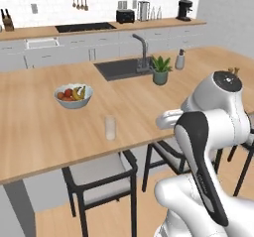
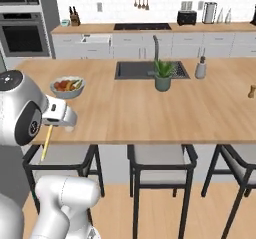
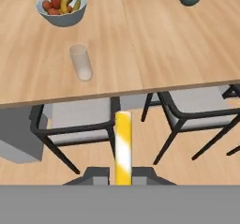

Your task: Take a straw from the drawer in front and place it inside the glass cup on the dining counter.

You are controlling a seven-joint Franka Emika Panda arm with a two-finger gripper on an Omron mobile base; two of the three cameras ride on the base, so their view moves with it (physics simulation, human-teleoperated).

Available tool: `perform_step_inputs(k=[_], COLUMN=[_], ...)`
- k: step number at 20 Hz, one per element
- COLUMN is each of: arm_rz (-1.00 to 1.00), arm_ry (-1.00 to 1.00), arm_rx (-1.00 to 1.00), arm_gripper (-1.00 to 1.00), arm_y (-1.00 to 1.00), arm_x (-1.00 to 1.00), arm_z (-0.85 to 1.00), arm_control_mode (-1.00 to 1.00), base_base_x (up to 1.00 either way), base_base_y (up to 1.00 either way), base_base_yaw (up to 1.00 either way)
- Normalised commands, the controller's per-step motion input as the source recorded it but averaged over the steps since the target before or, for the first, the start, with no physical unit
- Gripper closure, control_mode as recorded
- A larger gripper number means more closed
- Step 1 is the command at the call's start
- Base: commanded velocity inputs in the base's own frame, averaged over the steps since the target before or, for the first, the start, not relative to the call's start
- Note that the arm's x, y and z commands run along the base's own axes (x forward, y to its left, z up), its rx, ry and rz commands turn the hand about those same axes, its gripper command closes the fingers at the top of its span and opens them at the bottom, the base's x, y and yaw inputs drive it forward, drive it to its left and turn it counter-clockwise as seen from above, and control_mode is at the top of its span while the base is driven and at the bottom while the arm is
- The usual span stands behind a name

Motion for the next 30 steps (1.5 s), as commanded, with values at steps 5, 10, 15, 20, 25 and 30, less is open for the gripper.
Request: perform_step_inputs(k=[5,10,15,20,25,30], arm_rz=[0.00,0.00,0.03,0.36,0.45,0.44], arm_ry=[0.00,0.00,0.00,-0.09,-0.20,-0.12], arm_rx=[0.00,0.00,0.00,0.03,0.09,0.15], arm_gripper=[1.00,1.00,1.00,1.00,1.00,1.00], arm_y=[0.00,0.00,0.06,0.08,0.01,0.14], arm_x=[0.00,0.00,0.13,0.16,0.04,0.22], arm_z=[0.00,0.00,0.05,0.55,0.74,0.45], arm_control_mode=[1.00,1.00,-1.00,-1.00,-1.00,-1.00], base_base_x=[0.88,0.99,0.76,0.00,0.00,0.00], base_base_y=[0.00,0.04,0.23,0.00,0.00,0.00], base_base_yaw=[0.08,0.05,0.07,0.00,0.00,0.00])
